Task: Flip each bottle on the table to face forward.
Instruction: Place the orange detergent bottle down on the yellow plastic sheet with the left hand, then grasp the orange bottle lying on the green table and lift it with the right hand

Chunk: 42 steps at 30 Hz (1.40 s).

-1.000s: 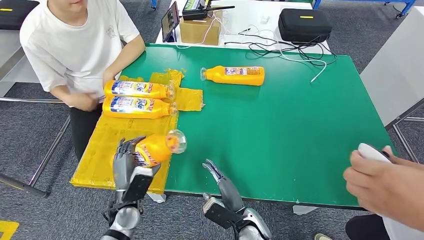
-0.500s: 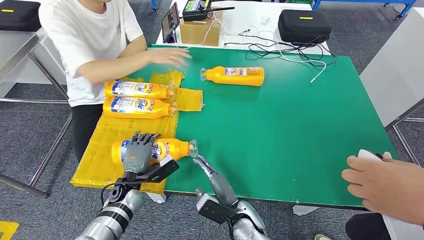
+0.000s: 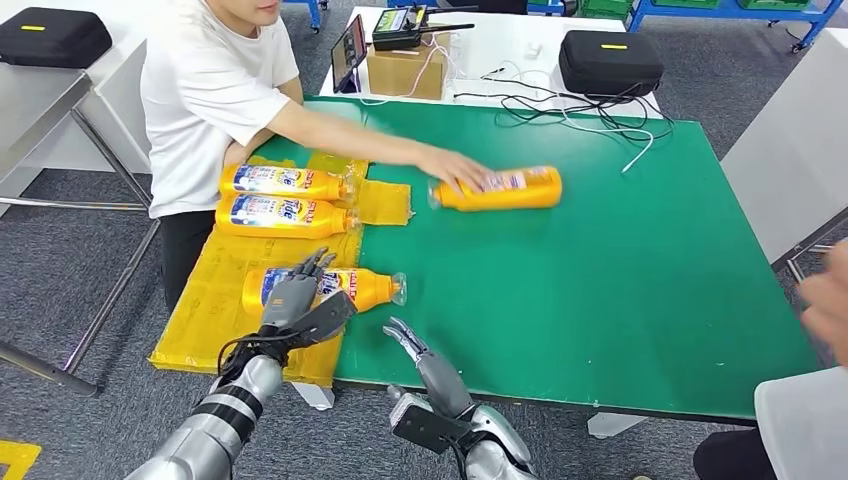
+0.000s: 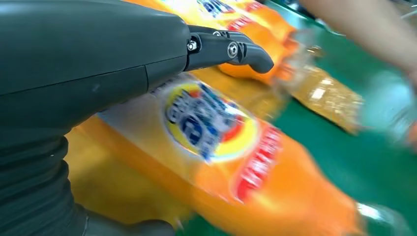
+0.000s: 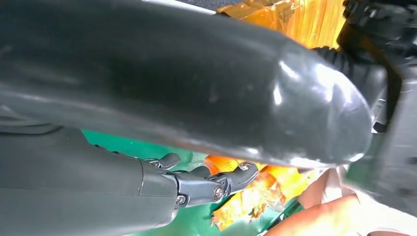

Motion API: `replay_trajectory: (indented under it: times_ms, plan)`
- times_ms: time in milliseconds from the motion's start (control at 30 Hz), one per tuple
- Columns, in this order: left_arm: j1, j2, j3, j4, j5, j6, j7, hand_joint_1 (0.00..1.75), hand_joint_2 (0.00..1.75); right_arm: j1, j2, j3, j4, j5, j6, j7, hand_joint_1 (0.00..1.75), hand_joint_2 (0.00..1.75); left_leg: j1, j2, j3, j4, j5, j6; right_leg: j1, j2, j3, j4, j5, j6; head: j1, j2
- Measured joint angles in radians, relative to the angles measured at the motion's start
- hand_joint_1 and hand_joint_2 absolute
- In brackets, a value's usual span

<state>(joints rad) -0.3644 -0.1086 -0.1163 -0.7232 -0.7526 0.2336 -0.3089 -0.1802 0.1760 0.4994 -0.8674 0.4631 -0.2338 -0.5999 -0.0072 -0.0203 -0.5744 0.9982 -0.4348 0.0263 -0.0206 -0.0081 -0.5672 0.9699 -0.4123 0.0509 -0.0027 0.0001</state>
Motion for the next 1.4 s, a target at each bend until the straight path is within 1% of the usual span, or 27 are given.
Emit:
replay_trajectory:
  times_ms: [67, 133, 200, 300, 367, 400, 467, 533, 600, 667, 733, 800, 933, 1000, 1067, 1267, 1400]
  plan:
    - [0.034, 0.0, -0.017, -0.06, 0.057, 0.0, -0.031, 0.0, 1.75, 0.003, -0.001, 0.0, 0.003, 0.0, -0.006, -0.002, 0.0, 0.0, 0.0, 0.001, -0.001, 0.0, 0.001, 0.0, 0.0, 0.0, 0.002, 0.0, 0.002, 0.0, 0.0, 0.0]
    - [0.076, -0.002, -0.035, -0.128, 0.123, 0.027, -0.071, 0.0, 1.75, 0.007, -0.002, -0.001, 0.004, 0.0, -0.017, -0.009, 0.0, 0.0, 0.0, 0.002, -0.002, 0.001, 0.001, 0.0, 0.0, 0.001, 0.0, 0.0, 0.002, 0.0, 0.0, 0.0]
    - [0.125, -0.01, -0.049, -0.208, 0.226, 0.072, -0.132, 0.0, 1.75, 0.01, -0.002, -0.002, 0.004, -0.002, -0.039, -0.021, 0.0, 0.0, 0.0, 0.003, -0.006, 0.001, 0.001, 0.0, 0.0, 0.001, -0.003, 0.0, 0.002, 0.001, 0.0, 0.0]
    - [0.189, -0.034, -0.062, -0.349, 0.419, 0.152, -0.236, 0.0, 1.75, 0.014, -0.002, -0.003, 0.0, -0.006, -0.087, -0.039, 0.0, 0.0, 0.0, 0.004, -0.012, 0.001, 0.002, 0.001, 0.0, 0.002, -0.009, 0.0, 0.002, 0.001, 0.0, 0.0]
    - [0.219, -0.049, -0.065, -0.446, 0.507, 0.21, -0.275, 0.0, 1.75, 0.017, -0.002, -0.002, -0.011, 0.006, -0.129, -0.044, 0.0, 0.0, 0.0, 0.004, -0.013, 0.001, 0.001, 0.0, 0.0, 0.002, -0.01, 0.0, 0.002, 0.001, 0.0, 0.0]
    - [0.233, -0.054, -0.068, -0.493, 0.523, 0.245, -0.288, 0.0, 1.75, 0.019, -0.003, -0.001, -0.02, 0.02, -0.153, -0.044, 0.0, 0.0, 0.0, 0.004, -0.013, 0.001, 0.001, 0.0, 0.0, 0.002, -0.01, 0.0, 0.002, 0.001, 0.0, 0.0]
    - [0.265, -0.06, -0.075, -0.582, 0.52, 0.324, -0.315, 0.0, 1.75, 0.024, -0.012, 0.008, -0.052, 0.086, -0.213, -0.031, 0.0, 0.0, 0.0, 0.005, -0.014, 0.001, 0.001, 0.0, 0.0, 0.002, -0.011, 0.0, 0.002, 0.001, 0.0, 0.0]
    - [0.307, -0.067, -0.08, -0.669, 0.539, 0.39, -0.34, 0.0, 1.75, 0.035, -0.036, 0.031, -0.104, 0.206, -0.296, 0.007, 0.0, 0.0, 0.0, 0.005, -0.015, 0.001, 0.0, 0.0, 0.0, 0.003, -0.012, 0.0, 0.002, 0.001, 0.0, 0.0]
    - [0.357, -0.073, -0.081, -0.75, 0.562, 0.433, -0.359, 0.0, 1.75, 0.05, -0.075, 0.055, -0.17, 0.338, -0.375, 0.068, 0.0, 0.0, 0.0, 0.006, -0.015, 0.001, 0.0, 0.0, 0.0, 0.003, -0.013, 0.0, 0.002, 0.001, 0.0, 0.0]
    - [0.406, -0.075, -0.083, -0.82, 0.563, 0.455, -0.373, 0.0, 1.75, 0.064, -0.116, 0.067, -0.234, 0.442, -0.424, 0.138, 0.0, 0.0, 0.0, 0.005, -0.016, 0.001, -0.001, 0.0, 0.0, 0.003, -0.014, 0.0, 0.001, 0.001, 0.0, 0.0]
    - [0.446, -0.075, -0.088, -0.87, 0.559, 0.461, -0.381, 0.0, 1.75, 0.069, -0.156, 0.069, -0.283, 0.542, -0.441, 0.214, 0.0, 0.87, 0.0, 0.005, -0.016, 0.001, -0.001, 0.0, 0.0, 0.003, -0.014, 0.0, 0.001, 0.001, 0.0, 0.0]
    - [0.476, -0.075, -0.093, -0.907, 0.554, 0.464, -0.385, 0.0, 1.75, 0.069, -0.198, 0.065, -0.314, 0.627, -0.413, 0.289, 0.0, 1.75, -0.001, 0.005, -0.016, 0.001, -0.001, 0.0, 0.0, 0.003, -0.014, 0.0, 0.001, 0.001, 0.0, 0.0]
    - [0.521, -0.076, -0.095, -0.95, 0.543, 0.461, -0.377, 0.0, 1.75, 0.068, -0.281, 0.046, -0.336, 0.74, -0.252, 0.427, 0.0, 1.75, -0.001, 0.005, -0.016, 0.001, -0.001, 0.0, 0.0, 0.003, -0.013, -0.001, 0.002, 0.001, 0.0, 0.0]
    - [0.537, -0.079, -0.095, -0.962, 0.541, 0.458, -0.372, 0.0, 1.75, 0.065, -0.317, 0.032, -0.337, 0.77, -0.218, 0.465, 0.0, 1.75, -0.001, 0.005, -0.016, 0.001, 0.0, 0.0, 0.0, 0.003, -0.013, 0.0, 0.002, 0.001, 0.0, 0.0]
    - [0.546, -0.082, -0.095, -0.97, 0.538, 0.455, -0.368, 0.0, 1.75, 0.061, -0.342, 0.021, -0.338, 0.78, -0.207, 0.48, 0.0, 1.75, -0.001, 0.005, -0.016, 0.001, 0.0, 0.0, 0.0, 0.003, -0.013, 0.0, 0.002, 0.001, 0.0, 0.0]
    - [0.557, -0.088, -0.095, -0.978, 0.505, 0.451, -0.341, 0.0, 1.75, 0.037, -0.379, -0.022, -0.335, 0.827, -0.159, 0.579, 0.0, 1.75, 0.0, 0.005, -0.017, 0.001, 0.0, 0.0, 0.0, 0.003, -0.014, 0.0, 0.002, 0.001, 0.0, 0.0]
    - [0.555, -0.092, -0.098, -0.973, 0.486, 0.445, -0.323, 0.0, 1.75, -0.022, -0.376, -0.067, -0.286, 0.832, -0.154, 0.59, 0.0, 1.75, 0.0, 0.006, -0.016, 0.001, 0.0, 0.0, 0.0, 0.003, -0.014, 0.0, 0.002, 0.001, 0.0, 0.0]
